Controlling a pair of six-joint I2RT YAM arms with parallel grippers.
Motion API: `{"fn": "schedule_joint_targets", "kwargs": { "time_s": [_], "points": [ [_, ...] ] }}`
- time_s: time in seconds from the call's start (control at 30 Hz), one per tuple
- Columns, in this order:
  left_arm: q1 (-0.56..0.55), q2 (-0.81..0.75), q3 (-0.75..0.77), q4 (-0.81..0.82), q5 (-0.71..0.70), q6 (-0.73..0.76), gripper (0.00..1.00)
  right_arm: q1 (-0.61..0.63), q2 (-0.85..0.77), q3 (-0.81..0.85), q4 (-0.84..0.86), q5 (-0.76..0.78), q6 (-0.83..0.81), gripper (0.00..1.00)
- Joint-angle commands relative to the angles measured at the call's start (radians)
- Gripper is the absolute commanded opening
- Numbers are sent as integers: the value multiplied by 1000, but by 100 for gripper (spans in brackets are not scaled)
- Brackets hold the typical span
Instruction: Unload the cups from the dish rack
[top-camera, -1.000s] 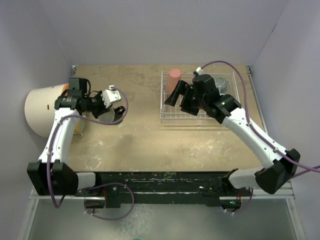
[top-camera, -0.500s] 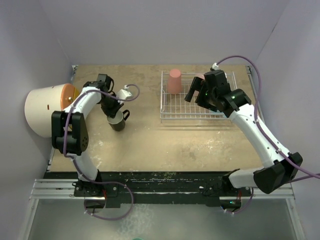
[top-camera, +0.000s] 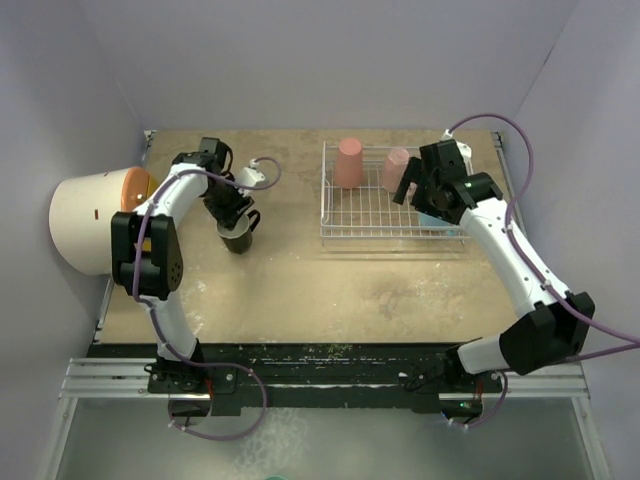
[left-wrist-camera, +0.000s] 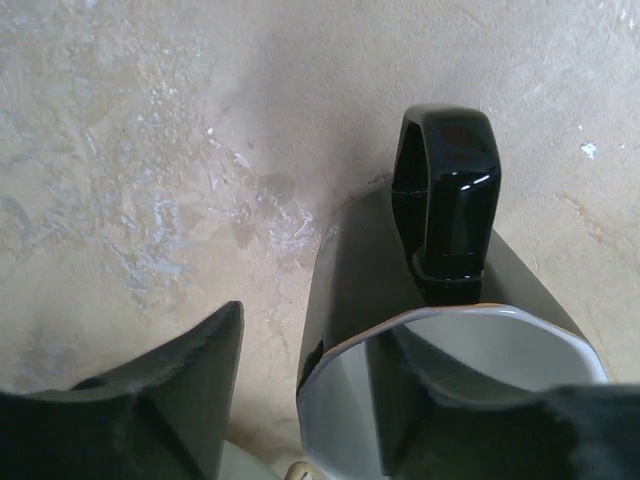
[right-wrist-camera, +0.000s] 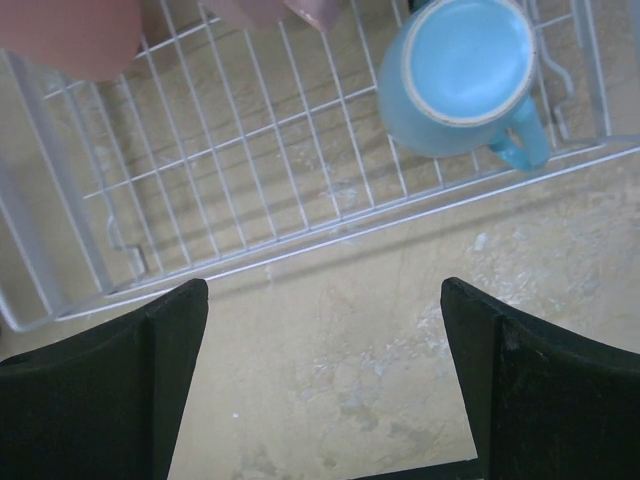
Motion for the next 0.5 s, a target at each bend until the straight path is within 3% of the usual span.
{"fn": "schedule_joint_targets", "kwargs": {
  "time_s": [0.0, 0.03, 0.07, 0.1, 0.47],
  "points": [
    [-3, -70, 53, 27, 6, -10, 66, -30, 28, 22, -6, 116, -55, 100],
    [-3, -85, 61, 21, 16, -11, 75, -44, 33, 22, -9, 123, -62, 100],
    [-3, -100, 70, 15, 31, -13, 94, -59, 34, 17, -7, 122, -68, 100],
    [-3, -117, 79, 11, 37, -16, 100, -78, 32, 6, 3, 117, -78, 100],
    [-3, -294, 131, -17, 170, -75, 99, -262, -6, -99, 195, -58, -194, 100]
  ]
}}
